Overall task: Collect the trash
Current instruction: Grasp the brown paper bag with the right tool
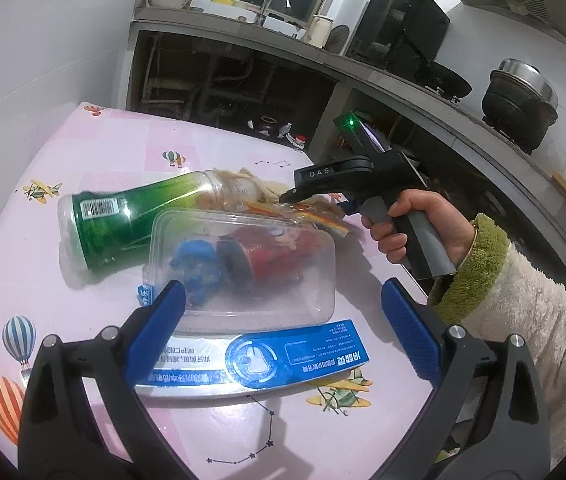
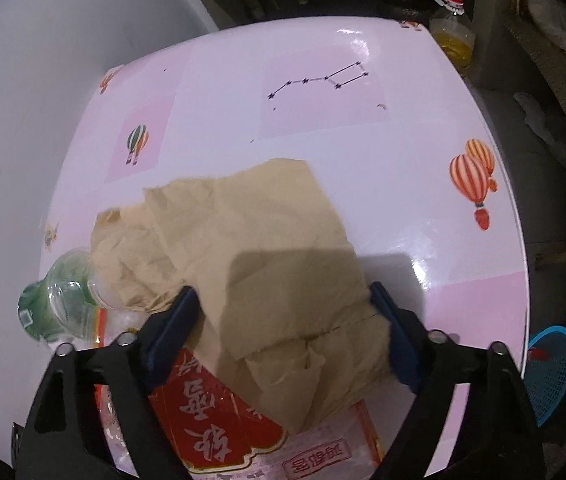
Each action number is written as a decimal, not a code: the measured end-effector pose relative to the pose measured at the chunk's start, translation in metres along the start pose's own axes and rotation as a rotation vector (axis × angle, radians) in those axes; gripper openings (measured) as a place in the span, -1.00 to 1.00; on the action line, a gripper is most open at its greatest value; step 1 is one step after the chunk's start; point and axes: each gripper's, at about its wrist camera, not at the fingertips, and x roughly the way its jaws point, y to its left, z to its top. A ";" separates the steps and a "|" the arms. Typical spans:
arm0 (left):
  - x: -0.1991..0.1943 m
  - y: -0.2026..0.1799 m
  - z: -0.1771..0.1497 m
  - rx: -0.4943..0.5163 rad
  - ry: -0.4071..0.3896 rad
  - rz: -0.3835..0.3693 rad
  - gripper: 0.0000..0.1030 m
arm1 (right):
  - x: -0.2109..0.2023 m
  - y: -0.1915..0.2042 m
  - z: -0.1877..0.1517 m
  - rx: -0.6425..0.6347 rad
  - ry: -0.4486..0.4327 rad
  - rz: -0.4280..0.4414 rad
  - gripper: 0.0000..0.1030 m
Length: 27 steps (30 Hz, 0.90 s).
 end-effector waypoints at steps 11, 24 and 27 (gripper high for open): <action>0.003 -0.009 0.006 0.024 -0.005 0.001 0.83 | -0.013 -0.027 -0.006 0.122 -0.073 0.155 -0.38; 0.005 -0.017 0.006 0.046 0.007 -0.007 0.83 | -0.060 -0.062 -0.038 0.170 -0.253 0.233 -0.79; 0.006 -0.023 0.005 0.072 0.010 -0.008 0.83 | -0.073 -0.071 -0.050 0.182 -0.280 0.248 -0.81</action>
